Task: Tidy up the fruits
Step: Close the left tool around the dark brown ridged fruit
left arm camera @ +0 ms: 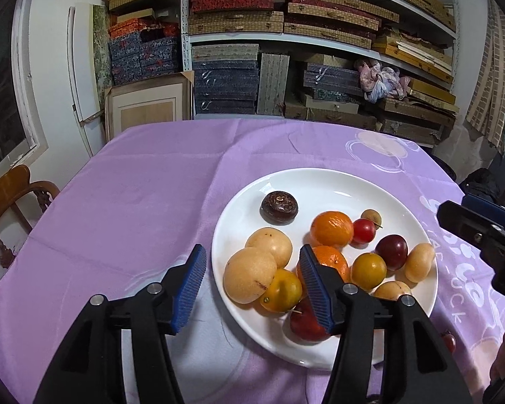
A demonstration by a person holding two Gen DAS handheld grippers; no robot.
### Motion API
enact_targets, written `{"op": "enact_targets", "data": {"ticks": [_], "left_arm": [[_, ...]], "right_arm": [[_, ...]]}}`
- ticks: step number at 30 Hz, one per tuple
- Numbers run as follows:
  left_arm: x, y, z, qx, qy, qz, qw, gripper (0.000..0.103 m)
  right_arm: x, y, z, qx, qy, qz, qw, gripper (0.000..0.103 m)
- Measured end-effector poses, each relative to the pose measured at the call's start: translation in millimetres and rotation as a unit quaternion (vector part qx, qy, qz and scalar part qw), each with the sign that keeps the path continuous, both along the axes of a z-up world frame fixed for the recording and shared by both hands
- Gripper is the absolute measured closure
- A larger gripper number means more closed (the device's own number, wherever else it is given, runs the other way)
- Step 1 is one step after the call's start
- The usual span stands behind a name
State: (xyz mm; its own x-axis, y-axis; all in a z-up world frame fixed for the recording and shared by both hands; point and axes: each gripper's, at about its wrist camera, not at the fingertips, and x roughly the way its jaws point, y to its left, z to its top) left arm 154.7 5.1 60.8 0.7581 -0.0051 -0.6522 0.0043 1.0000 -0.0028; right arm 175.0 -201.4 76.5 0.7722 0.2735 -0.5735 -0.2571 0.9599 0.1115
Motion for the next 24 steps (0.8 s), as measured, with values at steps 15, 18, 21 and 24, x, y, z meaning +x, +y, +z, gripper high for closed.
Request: {"op": "enact_targets", "data": {"ticks": [15, 18, 21, 24], "left_arm": [[-92, -44, -22, 0.030, 0.020, -0.072, 0.9967, 0.033], [-103, -56, -32, 0.031, 0.022, -0.091, 0.9951, 0.033], [-107, -64, -37, 0.031, 0.017, -0.102, 0.9942, 0.033], [-107, -69, -44, 0.033, 0.024, -0.109, 0.9932, 0.032]], "right_arm": [[-72, -92, -32, 0.071, 0.004, -0.055, 0.996, 0.025], [-70, -103, -37, 0.099, 0.016, -0.060, 0.993, 0.022], [-68, -109, -38, 0.109, 0.018, -0.068, 0.992, 0.021], [-68, -113, -38, 0.114, 0.018, -0.073, 0.991, 0.019]]}}
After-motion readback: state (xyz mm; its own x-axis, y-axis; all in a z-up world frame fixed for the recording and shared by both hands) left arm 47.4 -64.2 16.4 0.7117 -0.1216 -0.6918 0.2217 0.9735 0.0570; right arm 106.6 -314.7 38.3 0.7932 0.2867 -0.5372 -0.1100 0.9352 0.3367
